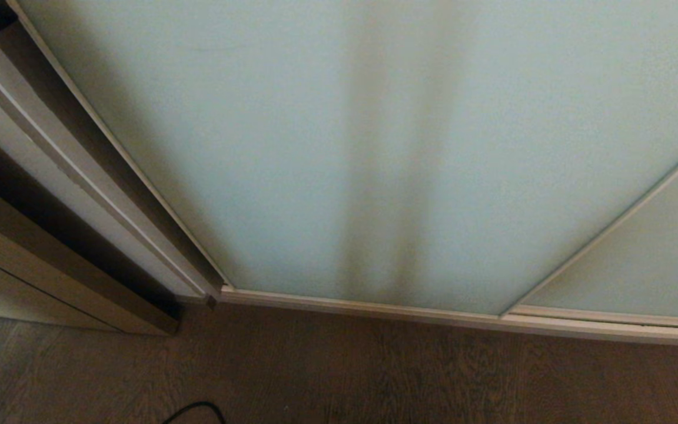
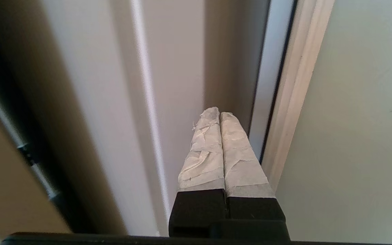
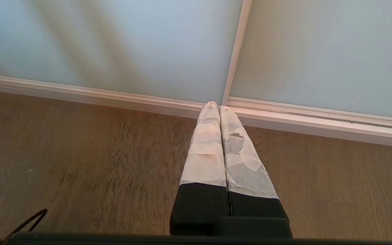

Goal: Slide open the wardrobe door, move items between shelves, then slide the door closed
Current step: Open the door

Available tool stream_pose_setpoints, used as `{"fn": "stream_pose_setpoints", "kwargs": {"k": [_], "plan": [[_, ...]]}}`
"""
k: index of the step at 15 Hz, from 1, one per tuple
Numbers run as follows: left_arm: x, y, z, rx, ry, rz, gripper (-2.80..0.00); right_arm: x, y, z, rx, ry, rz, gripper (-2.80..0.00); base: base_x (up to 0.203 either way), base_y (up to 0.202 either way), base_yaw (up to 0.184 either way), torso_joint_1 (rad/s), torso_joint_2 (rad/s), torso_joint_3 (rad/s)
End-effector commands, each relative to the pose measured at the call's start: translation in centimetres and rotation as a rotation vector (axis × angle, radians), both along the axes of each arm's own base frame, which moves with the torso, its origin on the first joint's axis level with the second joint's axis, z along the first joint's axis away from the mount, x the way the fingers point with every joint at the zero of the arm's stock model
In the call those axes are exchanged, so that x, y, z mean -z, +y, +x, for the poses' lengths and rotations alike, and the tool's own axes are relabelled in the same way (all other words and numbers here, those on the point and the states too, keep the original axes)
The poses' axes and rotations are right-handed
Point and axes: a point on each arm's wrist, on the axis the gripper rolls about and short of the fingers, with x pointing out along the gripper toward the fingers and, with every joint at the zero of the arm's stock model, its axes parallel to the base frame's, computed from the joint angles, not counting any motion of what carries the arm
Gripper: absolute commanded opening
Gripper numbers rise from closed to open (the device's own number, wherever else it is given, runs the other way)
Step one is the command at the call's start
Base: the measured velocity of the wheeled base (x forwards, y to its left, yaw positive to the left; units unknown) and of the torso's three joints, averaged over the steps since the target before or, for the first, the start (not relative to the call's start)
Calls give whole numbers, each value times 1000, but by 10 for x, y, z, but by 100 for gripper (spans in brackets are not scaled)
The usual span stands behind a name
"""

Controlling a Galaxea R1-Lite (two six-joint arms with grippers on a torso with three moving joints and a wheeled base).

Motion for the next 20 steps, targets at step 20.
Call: {"fn": "stream_pose_setpoints", "kwargs": {"k": [20], "plan": [[4,-8,47,211,50,95,-280,0,0,0,0,1,0,-280,0,0,0,0,0,0]]}}
